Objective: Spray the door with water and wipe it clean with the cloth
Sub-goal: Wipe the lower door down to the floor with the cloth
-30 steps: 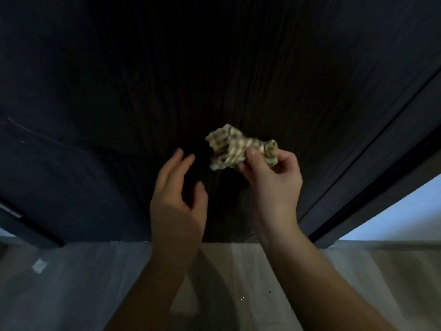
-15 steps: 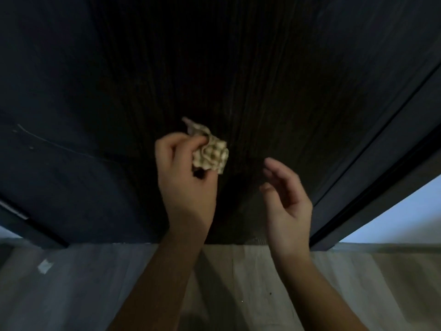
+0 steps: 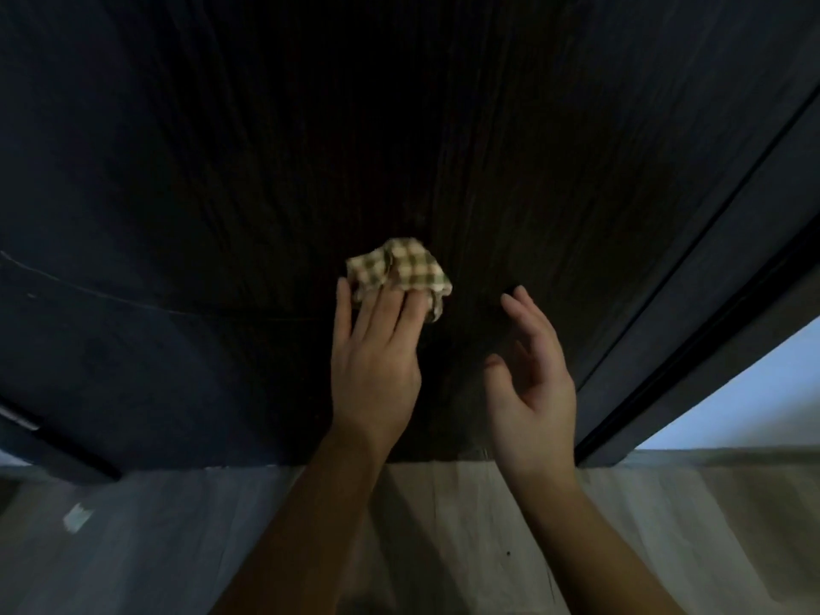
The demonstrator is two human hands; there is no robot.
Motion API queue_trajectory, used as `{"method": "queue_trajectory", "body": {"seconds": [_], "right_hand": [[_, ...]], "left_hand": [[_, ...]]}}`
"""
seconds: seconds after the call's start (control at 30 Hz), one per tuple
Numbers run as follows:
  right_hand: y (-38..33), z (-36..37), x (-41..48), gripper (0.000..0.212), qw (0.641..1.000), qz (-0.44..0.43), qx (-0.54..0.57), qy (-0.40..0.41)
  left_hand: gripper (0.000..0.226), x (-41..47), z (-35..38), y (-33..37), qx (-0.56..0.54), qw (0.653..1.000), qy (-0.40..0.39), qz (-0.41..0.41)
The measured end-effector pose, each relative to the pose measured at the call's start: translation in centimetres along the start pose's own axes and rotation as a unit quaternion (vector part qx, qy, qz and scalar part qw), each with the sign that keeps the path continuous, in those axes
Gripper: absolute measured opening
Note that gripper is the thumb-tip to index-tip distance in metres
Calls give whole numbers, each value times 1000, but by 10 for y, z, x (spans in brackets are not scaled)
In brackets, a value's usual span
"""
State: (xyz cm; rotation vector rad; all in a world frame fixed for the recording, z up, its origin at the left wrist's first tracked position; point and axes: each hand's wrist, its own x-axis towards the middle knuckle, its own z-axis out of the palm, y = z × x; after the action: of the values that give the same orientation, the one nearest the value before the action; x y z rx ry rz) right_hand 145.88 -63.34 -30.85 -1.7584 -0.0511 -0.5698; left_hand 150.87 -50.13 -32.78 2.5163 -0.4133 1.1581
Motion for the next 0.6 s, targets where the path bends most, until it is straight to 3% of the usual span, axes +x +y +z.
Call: {"method": "queue_trajectory", "body": {"seconds": [0.1, 0.27, 0.43, 0.6], "right_hand": [[4, -1, -1, 52, 1000, 6, -2, -2], [3, 3, -2, 49, 1000, 8, 21, -11], [9, 5, -3, 48, 1000, 14, 23, -6], [6, 6, -4, 51, 1000, 3, 7, -4]], "left_hand": [[28, 21, -2, -4, -5, 999, 9, 33], [26, -19, 4, -26, 43, 986, -72, 141], [34, 21, -2, -23, 61, 990, 62, 108], [15, -16, 9, -39, 81, 975, -55, 201]]}}
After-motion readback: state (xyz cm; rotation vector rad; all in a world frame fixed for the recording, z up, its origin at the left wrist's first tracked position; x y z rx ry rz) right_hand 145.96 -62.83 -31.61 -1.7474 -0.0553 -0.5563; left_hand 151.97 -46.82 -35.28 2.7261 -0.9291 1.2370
